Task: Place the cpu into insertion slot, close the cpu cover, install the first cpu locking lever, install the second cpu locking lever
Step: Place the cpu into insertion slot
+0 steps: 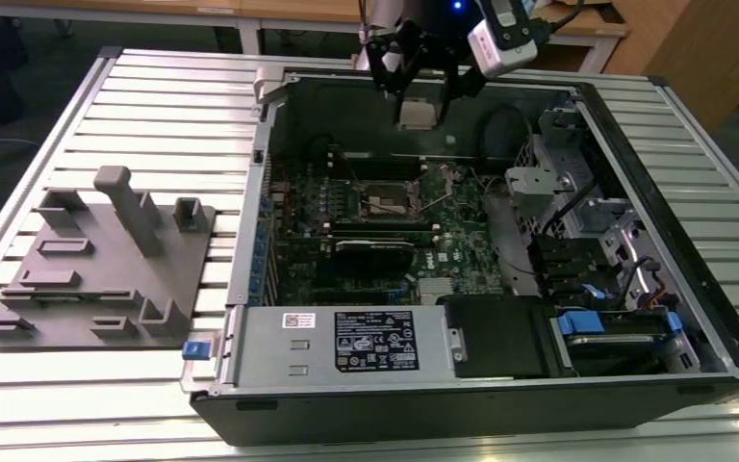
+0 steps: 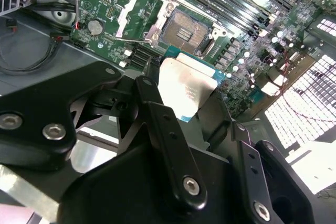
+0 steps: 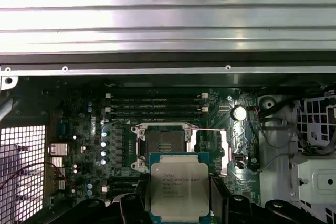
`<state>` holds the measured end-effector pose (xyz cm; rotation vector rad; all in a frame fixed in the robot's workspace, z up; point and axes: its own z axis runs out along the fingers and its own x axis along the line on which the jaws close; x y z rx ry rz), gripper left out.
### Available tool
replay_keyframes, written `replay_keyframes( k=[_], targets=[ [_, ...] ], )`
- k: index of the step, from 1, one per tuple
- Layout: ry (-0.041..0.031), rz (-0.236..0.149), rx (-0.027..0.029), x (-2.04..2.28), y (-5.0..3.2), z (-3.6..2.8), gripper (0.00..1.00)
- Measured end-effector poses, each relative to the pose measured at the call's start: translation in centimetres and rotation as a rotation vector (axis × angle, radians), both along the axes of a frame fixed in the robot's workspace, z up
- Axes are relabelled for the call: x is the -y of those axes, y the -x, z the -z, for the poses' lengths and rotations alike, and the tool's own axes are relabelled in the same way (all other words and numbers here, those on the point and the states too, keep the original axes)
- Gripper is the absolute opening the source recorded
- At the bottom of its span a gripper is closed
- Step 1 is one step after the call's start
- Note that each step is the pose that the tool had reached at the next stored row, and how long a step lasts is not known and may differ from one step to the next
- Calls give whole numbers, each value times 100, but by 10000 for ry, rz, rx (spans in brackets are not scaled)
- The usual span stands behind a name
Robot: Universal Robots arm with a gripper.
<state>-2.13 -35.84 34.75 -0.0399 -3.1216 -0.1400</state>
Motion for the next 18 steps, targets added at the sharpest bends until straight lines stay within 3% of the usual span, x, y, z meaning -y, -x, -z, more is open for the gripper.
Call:
replay_keyframes(
  k=[18],
  targets=[
    [14,0,8,0,86,180,54]
  ],
)
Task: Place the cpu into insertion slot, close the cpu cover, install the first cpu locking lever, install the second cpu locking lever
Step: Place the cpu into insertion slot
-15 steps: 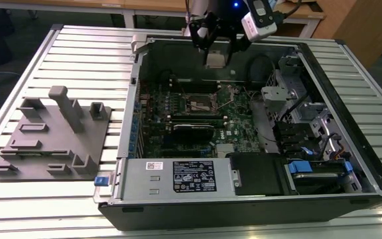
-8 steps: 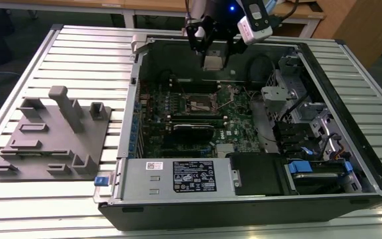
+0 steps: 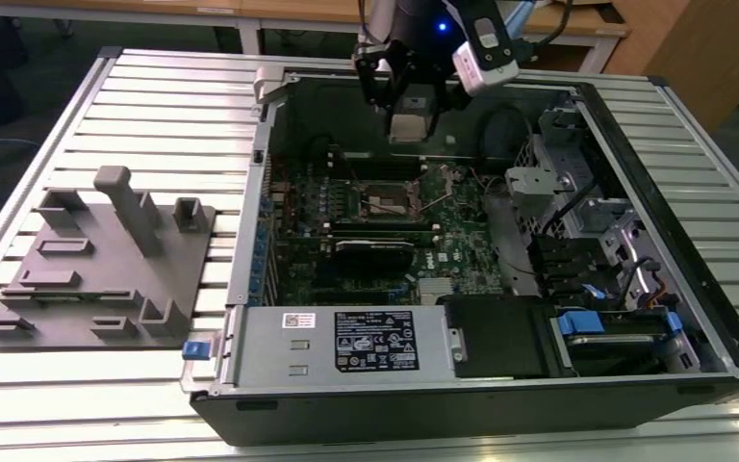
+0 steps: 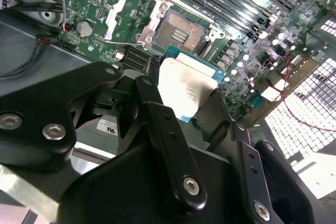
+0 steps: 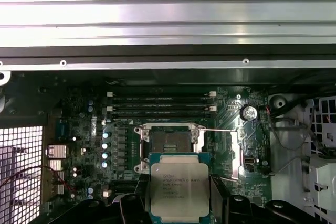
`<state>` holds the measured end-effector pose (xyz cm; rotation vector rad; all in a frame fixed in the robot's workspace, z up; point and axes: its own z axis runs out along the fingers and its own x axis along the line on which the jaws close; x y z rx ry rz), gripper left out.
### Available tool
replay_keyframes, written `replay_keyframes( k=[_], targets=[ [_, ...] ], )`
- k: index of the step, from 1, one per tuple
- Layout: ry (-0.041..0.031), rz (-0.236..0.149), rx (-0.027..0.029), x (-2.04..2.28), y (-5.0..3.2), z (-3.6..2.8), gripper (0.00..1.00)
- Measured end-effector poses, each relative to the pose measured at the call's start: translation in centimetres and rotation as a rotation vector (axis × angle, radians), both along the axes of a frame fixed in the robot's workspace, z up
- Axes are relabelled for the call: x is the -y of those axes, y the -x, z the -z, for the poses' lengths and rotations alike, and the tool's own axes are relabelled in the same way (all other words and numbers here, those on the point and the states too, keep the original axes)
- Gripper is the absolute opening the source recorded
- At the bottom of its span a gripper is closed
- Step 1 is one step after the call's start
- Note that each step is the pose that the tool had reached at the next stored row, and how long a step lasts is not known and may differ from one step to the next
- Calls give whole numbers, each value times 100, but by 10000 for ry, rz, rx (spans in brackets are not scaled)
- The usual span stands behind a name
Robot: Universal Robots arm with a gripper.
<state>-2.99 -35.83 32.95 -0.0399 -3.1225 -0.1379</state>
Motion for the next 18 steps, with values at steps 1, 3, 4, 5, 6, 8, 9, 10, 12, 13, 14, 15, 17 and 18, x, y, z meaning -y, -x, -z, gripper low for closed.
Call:
replay_keyframes(
  k=[1,3,4,5,6,8,9,10,12,13,14,15,17,18],
  targets=[
    [1,0,0,0,1,0,54],
    [0,-2,0,0,2,1,54],
    [0,0,0,0,2,1,54],
    [-1,0,1,0,3,1,54],
    [-1,0,1,0,3,1,54],
    [-5,0,3,0,3,8,54],
    [-5,0,3,0,3,15,54],
    [-2,0,1,0,3,22,54],
    [-1,1,1,0,8,41,54],
    [0,1,1,0,11,51,54],
    [0,0,1,0,15,62,54],
    [1,0,1,0,19,73,54],
    [2,0,1,0,26,94,54],
    [3,0,1,0,30,104,54]
  ],
)
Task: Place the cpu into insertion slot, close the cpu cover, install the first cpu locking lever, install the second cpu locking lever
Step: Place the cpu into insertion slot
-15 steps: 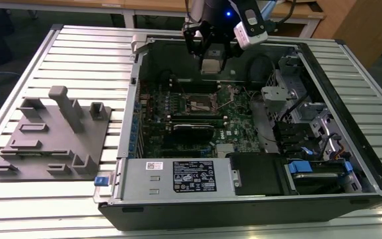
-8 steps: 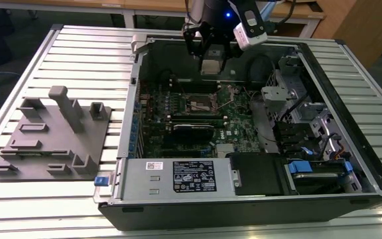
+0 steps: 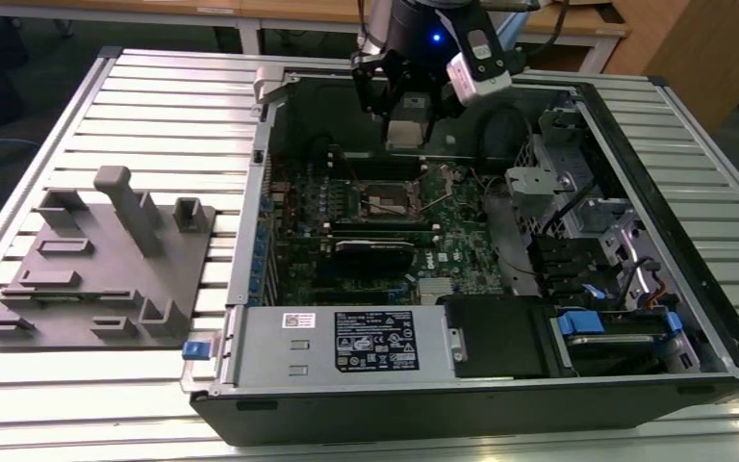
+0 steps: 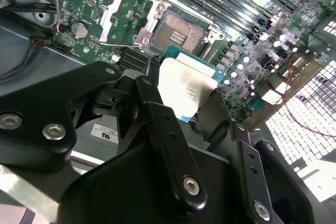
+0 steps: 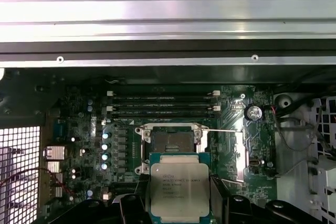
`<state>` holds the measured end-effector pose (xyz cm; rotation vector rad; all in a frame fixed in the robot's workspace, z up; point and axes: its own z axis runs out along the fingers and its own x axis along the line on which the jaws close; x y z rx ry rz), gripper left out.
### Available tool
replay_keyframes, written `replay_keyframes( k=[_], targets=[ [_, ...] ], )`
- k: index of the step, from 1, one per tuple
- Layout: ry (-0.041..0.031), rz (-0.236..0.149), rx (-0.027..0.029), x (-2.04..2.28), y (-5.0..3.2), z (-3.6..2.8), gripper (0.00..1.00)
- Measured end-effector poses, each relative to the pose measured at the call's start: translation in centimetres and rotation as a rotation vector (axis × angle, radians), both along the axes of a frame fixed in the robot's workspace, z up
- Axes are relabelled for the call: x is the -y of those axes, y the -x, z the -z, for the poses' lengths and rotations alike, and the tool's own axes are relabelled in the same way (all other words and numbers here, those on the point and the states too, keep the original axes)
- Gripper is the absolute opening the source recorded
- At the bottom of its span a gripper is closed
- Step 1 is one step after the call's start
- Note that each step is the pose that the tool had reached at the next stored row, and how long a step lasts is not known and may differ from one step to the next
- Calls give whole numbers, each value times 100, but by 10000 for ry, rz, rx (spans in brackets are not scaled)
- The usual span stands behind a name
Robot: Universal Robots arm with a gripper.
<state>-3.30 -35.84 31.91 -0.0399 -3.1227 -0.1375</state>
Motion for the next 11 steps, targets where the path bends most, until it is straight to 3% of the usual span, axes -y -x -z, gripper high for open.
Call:
replay_keyframes(
  k=[5,11],
  targets=[
    [1,0,1,0,19,29,54],
    [2,-1,0,0,35,111,54]
  ],
)
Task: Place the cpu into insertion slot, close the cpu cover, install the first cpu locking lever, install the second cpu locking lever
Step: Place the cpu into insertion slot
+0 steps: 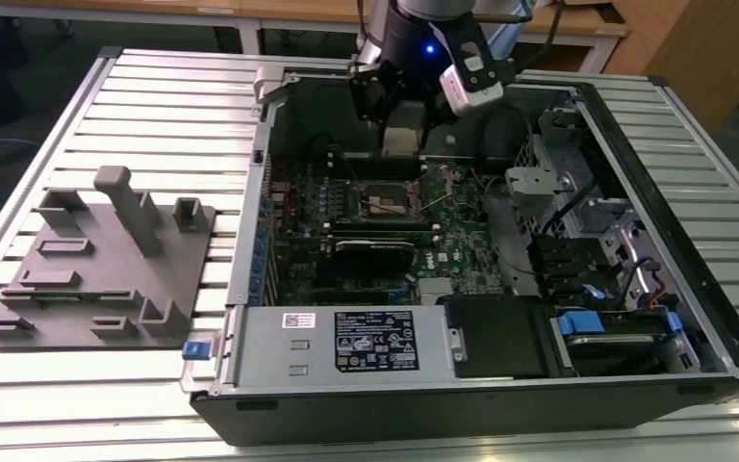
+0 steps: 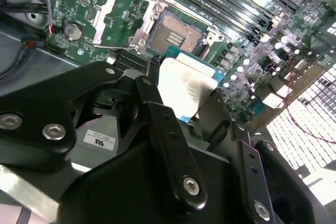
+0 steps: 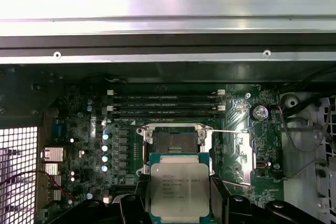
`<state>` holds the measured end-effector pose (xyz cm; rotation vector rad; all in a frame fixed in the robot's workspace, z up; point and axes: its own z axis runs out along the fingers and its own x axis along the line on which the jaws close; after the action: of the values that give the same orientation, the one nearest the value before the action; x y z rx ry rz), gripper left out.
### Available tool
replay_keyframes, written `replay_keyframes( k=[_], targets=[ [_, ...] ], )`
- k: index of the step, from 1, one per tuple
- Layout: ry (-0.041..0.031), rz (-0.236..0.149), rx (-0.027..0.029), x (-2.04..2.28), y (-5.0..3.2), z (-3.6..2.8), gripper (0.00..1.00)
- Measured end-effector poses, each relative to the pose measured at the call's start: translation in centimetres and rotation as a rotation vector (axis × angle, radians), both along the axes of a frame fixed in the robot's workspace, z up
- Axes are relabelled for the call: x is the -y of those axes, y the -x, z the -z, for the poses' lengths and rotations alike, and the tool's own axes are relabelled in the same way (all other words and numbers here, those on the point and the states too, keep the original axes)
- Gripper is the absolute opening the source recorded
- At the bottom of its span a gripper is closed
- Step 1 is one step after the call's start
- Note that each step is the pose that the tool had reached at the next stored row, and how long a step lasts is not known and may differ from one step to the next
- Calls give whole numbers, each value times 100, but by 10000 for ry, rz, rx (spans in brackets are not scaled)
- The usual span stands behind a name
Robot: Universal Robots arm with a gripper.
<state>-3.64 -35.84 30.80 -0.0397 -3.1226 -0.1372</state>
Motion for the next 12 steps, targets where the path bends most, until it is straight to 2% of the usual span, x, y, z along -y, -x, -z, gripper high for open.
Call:
replay_keyframes(
  k=[5,10,12],
  targets=[
    [0,1,0,0,14,38,54],
    [3,1,0,0,28,105,54],
    [7,0,0,0,29,111,54]
  ],
)
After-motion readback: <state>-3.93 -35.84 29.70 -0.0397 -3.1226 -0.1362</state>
